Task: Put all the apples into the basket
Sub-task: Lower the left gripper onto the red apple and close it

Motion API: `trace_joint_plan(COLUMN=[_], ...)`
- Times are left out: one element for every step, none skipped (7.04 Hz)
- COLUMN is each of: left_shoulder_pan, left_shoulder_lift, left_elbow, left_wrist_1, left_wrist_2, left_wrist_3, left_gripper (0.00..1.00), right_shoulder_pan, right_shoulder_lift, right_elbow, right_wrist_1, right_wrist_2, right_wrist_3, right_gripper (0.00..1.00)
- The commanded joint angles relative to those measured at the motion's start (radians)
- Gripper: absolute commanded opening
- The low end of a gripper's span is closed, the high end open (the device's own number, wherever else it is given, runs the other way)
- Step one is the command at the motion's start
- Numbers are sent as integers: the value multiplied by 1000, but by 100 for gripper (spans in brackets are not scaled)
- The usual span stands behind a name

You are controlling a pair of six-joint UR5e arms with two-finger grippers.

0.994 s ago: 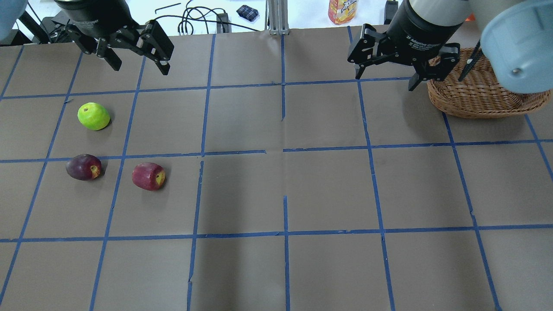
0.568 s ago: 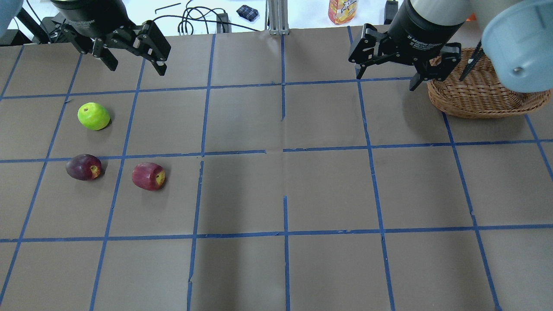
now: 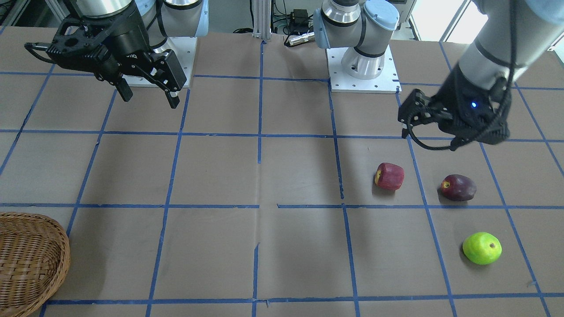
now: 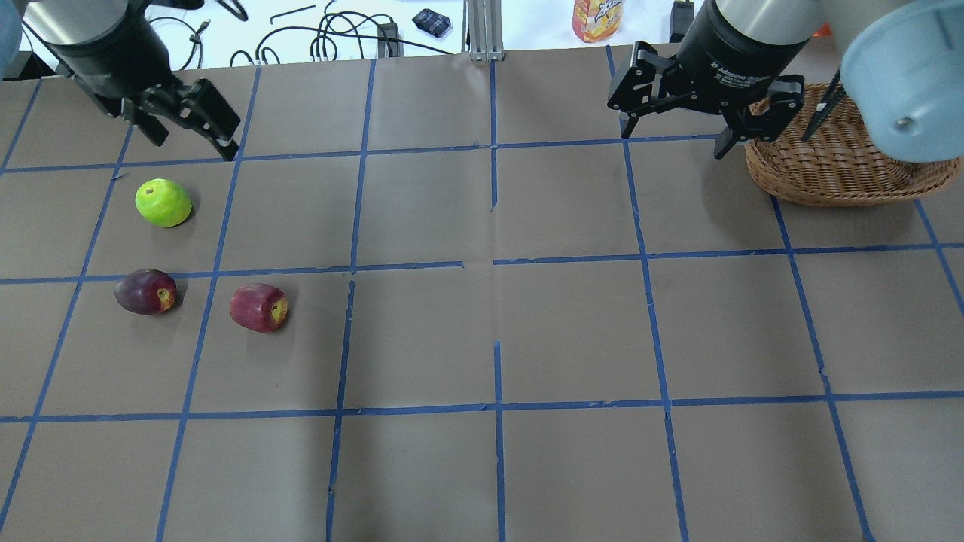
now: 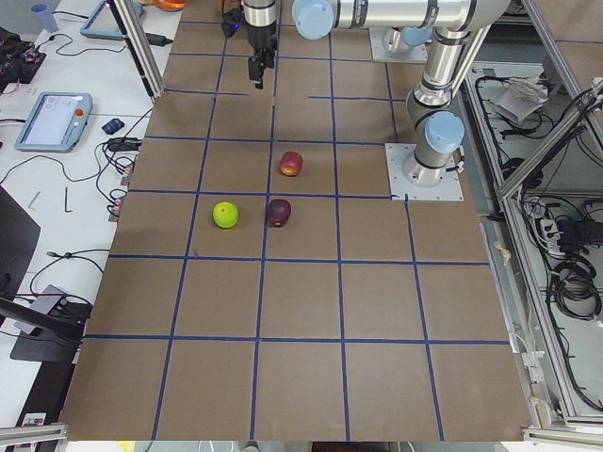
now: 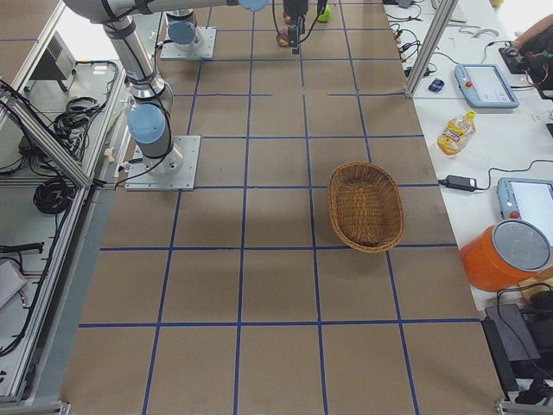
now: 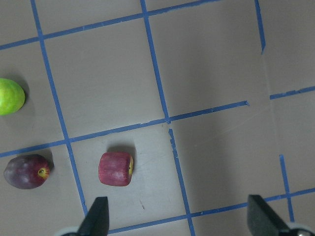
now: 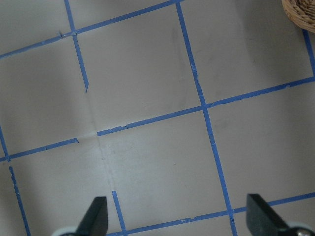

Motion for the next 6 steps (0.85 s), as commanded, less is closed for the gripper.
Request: trace_joint_plan(left_shoulder_pan=[66,77,77,75,72,74], left_shoulder_lift=[-39,-39,-50,-56,-59,-67], left_elbow=[-201,-279,-343,-409,-472,-531], left_wrist_1=[232,284,348,435,473,560], left_wrist_2=[11,11,8,2,-3,8], left_wrist_3=[78,174,213,197,175,174], left_gripper=[100,100,100,100,100,100], right_shoulder_pan=[0,0,0,0,0,0], right_shoulder_lift=[-2,-8,-7,-7,-5,-5], right_elbow=[1,2,2,2,4,4], right_wrist_1=[1,3,3,3,1,1], right_wrist_2=[-5,-10,-10,-10,-10,-8], right_wrist_3=[0,0,0,0,0,0], right_gripper=[100,100,100,100,100,100])
